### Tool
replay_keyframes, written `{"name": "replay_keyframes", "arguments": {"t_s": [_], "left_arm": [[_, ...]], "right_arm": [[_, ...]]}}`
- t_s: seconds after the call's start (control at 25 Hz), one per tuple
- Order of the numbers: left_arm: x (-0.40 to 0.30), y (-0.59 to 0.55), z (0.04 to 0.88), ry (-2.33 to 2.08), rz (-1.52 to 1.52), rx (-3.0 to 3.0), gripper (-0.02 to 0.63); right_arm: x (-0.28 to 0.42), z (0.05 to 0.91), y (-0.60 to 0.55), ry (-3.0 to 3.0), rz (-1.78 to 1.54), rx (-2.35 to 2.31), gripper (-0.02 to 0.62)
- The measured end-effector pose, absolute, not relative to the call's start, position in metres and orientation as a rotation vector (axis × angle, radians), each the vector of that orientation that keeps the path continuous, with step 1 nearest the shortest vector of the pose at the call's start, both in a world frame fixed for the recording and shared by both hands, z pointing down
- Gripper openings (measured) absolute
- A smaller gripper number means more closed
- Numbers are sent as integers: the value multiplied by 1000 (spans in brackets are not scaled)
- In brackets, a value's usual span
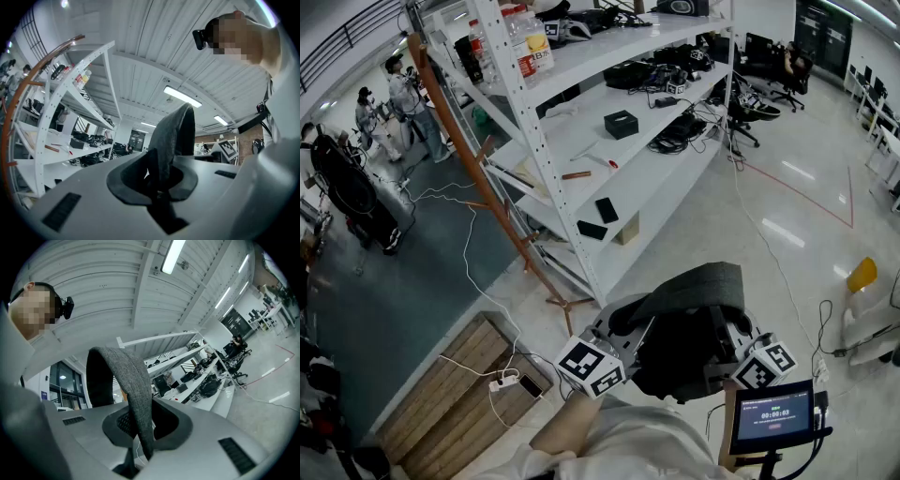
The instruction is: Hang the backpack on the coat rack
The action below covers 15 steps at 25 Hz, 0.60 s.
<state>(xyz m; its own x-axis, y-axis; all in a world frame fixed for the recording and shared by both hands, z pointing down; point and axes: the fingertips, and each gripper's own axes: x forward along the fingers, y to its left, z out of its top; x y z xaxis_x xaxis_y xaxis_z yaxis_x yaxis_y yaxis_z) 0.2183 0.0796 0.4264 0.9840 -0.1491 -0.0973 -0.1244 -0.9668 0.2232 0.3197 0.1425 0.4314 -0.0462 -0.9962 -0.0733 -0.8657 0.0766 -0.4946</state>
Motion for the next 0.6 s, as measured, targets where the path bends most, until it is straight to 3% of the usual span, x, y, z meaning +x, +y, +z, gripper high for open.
{"name": "replay_keyframes", "arguments": {"t_s": [0.6], "left_arm": [[11, -146, 390, -607, -248, 2954, 41]], "right_arm": [[126, 399, -125, 2216, -470, -1507, 41]]}}
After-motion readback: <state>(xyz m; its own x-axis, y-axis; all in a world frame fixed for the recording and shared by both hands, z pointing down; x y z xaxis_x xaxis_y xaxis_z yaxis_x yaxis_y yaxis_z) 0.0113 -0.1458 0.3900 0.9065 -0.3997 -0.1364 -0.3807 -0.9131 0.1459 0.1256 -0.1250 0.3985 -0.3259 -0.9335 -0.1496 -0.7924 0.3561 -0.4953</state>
